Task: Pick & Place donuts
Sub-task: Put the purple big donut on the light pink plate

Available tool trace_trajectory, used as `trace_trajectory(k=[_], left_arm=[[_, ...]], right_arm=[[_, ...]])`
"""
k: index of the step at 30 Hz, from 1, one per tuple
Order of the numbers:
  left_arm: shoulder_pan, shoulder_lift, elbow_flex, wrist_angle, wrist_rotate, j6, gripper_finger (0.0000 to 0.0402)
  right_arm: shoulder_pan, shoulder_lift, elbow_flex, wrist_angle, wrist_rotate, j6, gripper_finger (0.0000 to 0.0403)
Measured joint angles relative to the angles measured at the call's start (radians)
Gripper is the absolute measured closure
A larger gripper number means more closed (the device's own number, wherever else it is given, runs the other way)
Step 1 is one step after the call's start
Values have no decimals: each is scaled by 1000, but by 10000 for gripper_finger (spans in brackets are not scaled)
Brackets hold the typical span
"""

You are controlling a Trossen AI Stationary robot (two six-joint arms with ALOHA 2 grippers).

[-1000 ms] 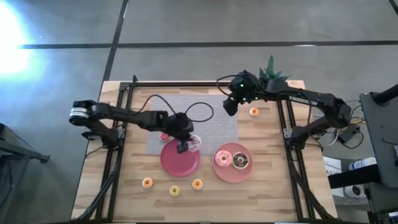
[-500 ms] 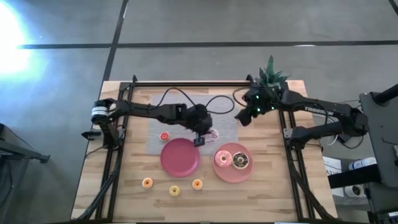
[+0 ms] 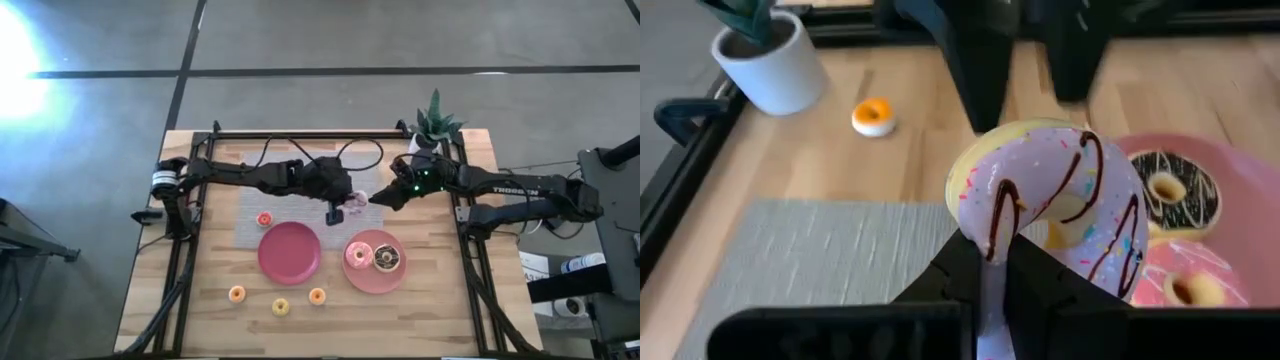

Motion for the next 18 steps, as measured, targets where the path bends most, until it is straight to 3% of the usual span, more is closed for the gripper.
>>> trace_trajectory(k=[18], left_arm=[[7, 37, -2, 52, 5, -25, 394]], right_arm=[[23, 109, 0, 92, 1, 18, 179]])
